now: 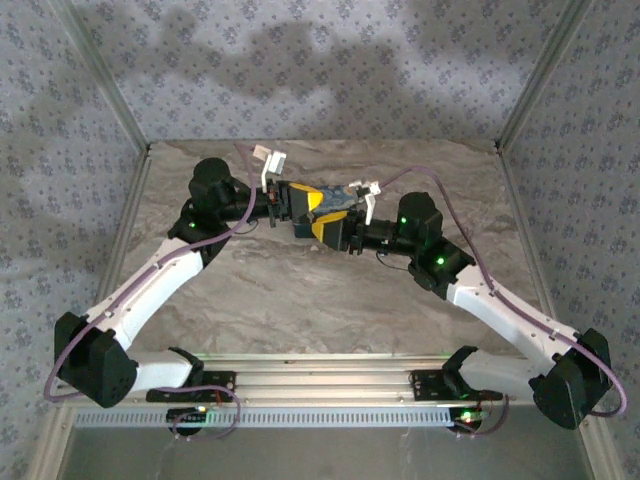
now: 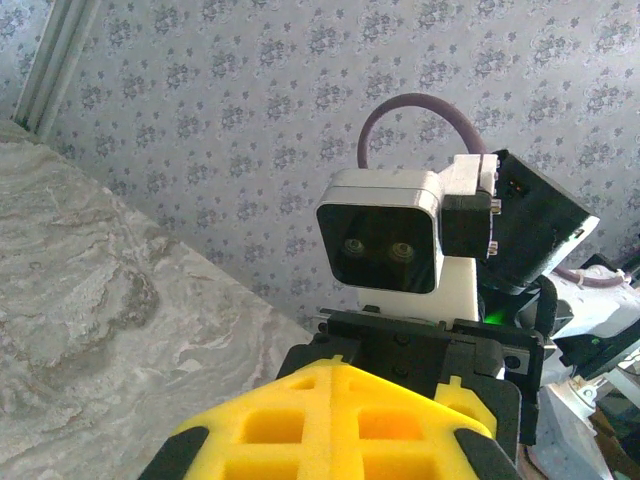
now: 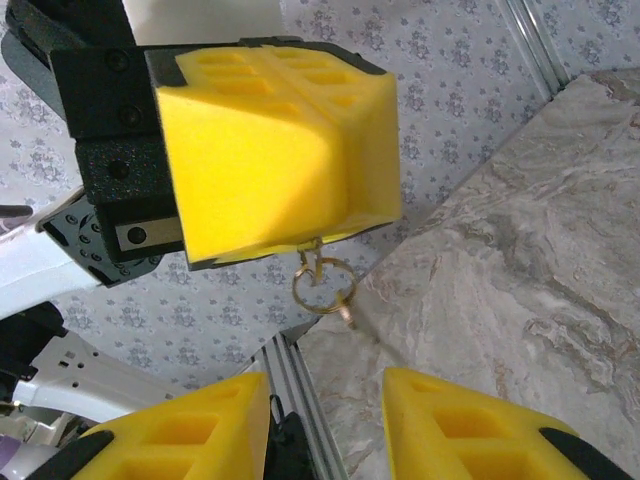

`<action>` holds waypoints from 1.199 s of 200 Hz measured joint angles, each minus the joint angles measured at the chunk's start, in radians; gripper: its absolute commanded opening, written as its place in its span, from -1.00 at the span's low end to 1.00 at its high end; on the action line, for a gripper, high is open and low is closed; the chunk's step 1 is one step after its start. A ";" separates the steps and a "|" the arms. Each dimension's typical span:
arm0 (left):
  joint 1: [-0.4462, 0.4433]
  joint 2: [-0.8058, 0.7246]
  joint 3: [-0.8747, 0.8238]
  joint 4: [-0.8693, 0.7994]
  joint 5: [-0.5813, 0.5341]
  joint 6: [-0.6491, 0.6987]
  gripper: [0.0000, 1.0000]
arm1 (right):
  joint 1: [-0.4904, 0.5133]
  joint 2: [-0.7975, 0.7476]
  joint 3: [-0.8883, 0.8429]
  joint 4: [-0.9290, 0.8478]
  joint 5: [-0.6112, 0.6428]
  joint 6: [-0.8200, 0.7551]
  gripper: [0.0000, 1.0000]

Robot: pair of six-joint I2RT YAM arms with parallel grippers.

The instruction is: Unlock a padlock with a key

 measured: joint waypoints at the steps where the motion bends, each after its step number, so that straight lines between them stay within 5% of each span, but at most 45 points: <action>1: 0.000 0.000 0.000 0.000 0.000 0.000 -1.00 | 0.000 0.000 0.000 0.000 0.000 0.000 -0.29; 84: -0.014 -0.007 -0.026 -0.004 0.000 -0.036 -1.00 | 0.002 0.055 0.024 0.048 0.046 0.031 -0.30; 126: 0.003 -0.013 -0.061 -0.005 -0.038 -0.070 -1.00 | 0.024 0.130 0.040 0.106 0.023 0.069 -1.00; 240: 0.002 -0.004 -0.062 0.000 -0.031 -0.079 -1.00 | 0.007 0.101 0.017 0.087 0.019 0.035 -1.00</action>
